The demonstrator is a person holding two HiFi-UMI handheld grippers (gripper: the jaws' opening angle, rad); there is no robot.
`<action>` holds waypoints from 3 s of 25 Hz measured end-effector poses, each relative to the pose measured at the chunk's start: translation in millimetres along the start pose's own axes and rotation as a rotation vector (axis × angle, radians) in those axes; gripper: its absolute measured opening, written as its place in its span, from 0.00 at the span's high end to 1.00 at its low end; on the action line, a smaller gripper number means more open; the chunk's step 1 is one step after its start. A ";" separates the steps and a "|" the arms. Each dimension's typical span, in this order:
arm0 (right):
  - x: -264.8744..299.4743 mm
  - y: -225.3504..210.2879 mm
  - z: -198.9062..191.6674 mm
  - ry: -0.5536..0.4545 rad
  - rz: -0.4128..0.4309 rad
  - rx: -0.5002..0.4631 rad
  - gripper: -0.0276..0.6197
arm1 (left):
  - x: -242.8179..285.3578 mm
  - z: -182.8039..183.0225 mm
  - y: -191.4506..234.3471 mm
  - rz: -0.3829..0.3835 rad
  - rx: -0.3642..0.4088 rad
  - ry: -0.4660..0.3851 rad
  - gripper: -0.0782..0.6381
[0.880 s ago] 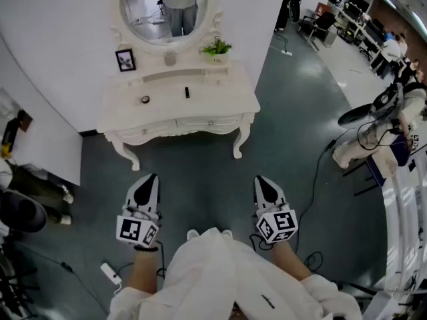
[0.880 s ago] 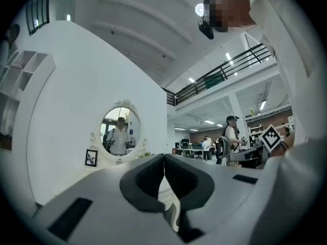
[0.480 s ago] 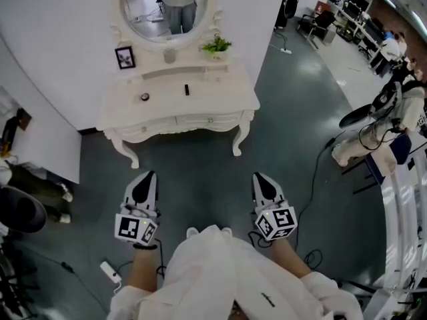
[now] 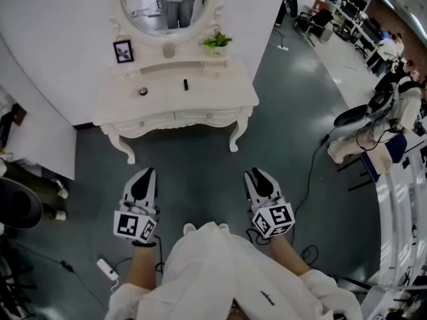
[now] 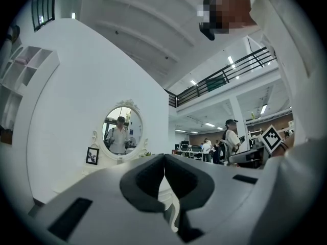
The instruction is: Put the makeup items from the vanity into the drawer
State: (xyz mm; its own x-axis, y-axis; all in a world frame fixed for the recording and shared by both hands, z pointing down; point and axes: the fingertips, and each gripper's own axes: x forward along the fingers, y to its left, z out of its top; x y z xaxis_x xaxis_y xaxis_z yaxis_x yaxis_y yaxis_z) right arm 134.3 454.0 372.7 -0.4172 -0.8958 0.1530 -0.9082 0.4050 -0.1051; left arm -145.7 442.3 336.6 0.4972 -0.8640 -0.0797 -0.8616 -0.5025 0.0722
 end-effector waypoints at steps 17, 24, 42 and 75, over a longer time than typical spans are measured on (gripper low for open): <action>54.1 80.5 -13.9 0.059 0.083 -0.042 0.45 | -26.2 -23.3 65.0 -0.032 -0.047 0.045 0.85; 76.9 91.2 -14.6 0.067 0.125 -0.060 0.43 | -23.6 -28.9 79.3 -0.020 -0.052 0.041 0.85; 185.0 29.6 -9.9 0.079 0.223 -0.022 0.42 | 86.2 -42.7 106.8 0.046 -0.031 0.080 0.85; 334.4 -141.0 7.9 0.126 0.310 0.000 0.42 | 319.8 -48.9 111.0 0.095 0.026 0.102 0.85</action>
State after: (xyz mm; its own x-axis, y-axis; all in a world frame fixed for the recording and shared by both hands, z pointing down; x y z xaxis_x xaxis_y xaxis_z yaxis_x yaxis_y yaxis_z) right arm 123.1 95.9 430.9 -0.6744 -0.7004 0.2337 -0.7374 0.6549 -0.1654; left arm -77.3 108.7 367.8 0.4201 -0.9071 0.0283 -0.9069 -0.4185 0.0491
